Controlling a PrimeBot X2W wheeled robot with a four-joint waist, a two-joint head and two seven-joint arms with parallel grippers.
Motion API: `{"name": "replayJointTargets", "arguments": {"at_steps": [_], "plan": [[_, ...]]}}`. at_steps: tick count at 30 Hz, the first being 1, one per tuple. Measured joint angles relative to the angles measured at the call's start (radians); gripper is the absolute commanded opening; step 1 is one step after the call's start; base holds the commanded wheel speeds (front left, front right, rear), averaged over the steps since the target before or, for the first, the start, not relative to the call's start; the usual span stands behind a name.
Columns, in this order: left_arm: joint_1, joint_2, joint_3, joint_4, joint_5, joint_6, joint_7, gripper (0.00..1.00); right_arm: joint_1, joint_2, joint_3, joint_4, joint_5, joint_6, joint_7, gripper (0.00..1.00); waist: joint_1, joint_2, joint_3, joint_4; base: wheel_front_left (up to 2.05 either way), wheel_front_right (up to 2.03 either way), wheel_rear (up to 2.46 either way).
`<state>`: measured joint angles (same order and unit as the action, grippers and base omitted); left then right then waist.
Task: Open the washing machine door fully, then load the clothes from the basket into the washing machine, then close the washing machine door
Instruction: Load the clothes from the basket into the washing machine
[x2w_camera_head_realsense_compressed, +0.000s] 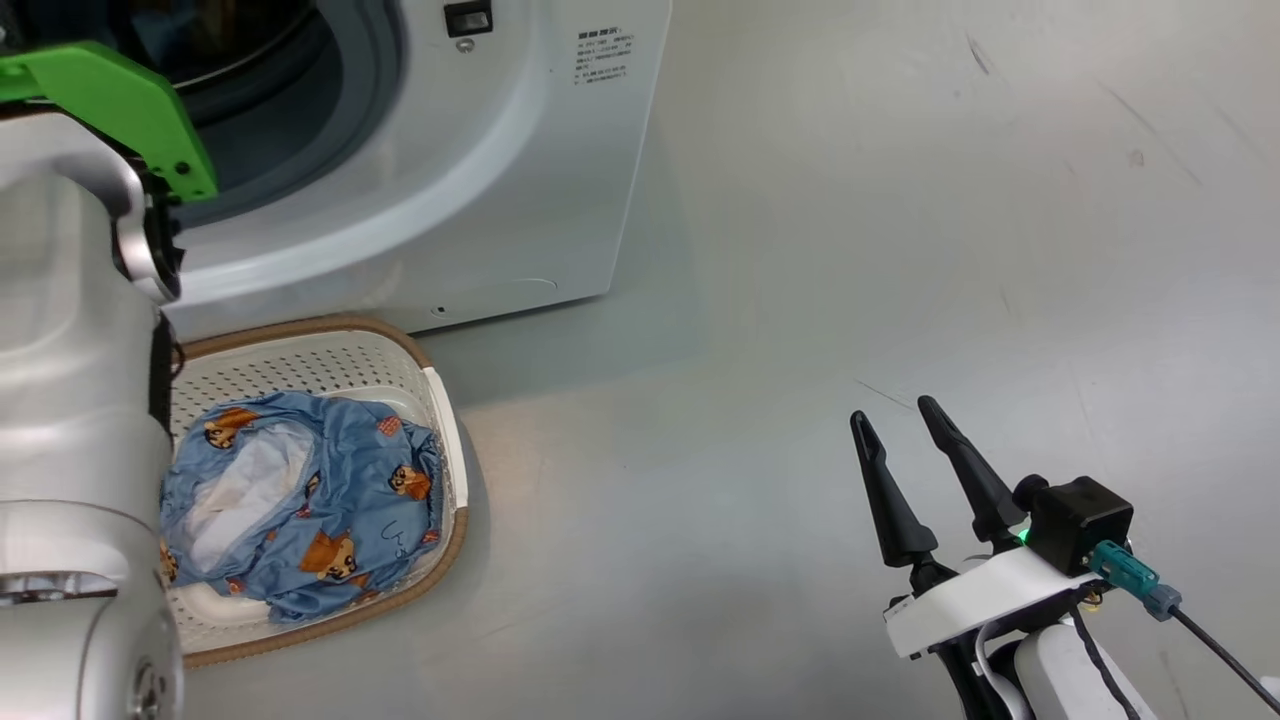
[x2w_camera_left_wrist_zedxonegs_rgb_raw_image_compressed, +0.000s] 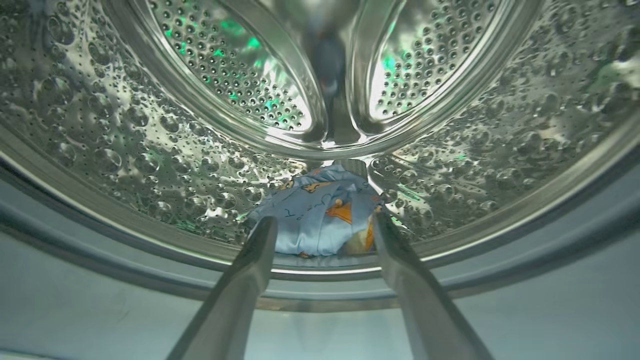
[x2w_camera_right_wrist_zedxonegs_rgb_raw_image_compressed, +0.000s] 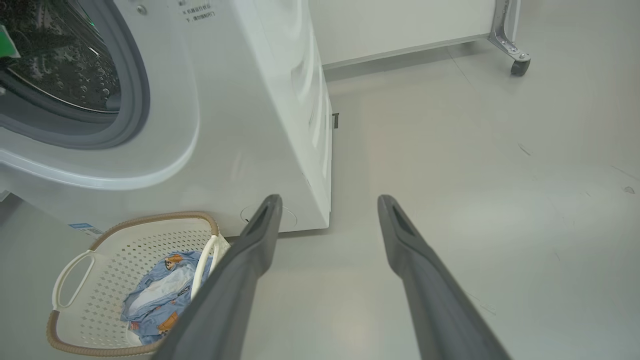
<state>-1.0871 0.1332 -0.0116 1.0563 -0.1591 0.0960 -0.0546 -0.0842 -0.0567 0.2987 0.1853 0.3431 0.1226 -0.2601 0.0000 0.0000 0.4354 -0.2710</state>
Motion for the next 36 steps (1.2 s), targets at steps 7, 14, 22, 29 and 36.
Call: {"name": "replayJointTargets", "arguments": {"at_steps": [7,14,22,29,36], "plan": [[0.070,-0.092,-0.024,0.016,-0.018,-0.041,-0.046,1.00,0.011,-0.011,-0.017,0.009,-0.003,0.000,0.000,1.00,0.0000,0.0000,-0.081,0.044,0.00,0.00,0.00],[0.150,-0.105,-0.047,0.025,-0.019,-0.069,-0.106,1.00,0.036,-0.016,-0.037,0.015,-0.003,0.000,0.000,1.00,-0.0001,0.0000,-0.160,0.085,0.00,0.00,0.00],[0.293,-0.108,-0.058,0.031,-0.025,-0.088,-0.169,1.00,0.067,-0.037,-0.063,0.016,-0.014,0.000,0.000,1.00,-0.0001,0.0000,-0.252,0.123,0.00,0.00,0.00],[0.439,-0.113,-0.082,0.017,-0.046,-0.100,-0.193,1.00,0.106,-0.053,-0.080,0.016,-0.020,0.000,0.000,1.00,-0.0001,0.0000,-0.333,0.151,0.00,0.00,0.00],[0.531,-0.113,-0.101,-0.042,-0.046,-0.104,-0.195,1.00,0.138,-0.063,-0.079,0.012,-0.020,0.000,0.000,1.00,-0.0001,0.0000,-0.389,0.178,0.00,0.00,0.00]]}}
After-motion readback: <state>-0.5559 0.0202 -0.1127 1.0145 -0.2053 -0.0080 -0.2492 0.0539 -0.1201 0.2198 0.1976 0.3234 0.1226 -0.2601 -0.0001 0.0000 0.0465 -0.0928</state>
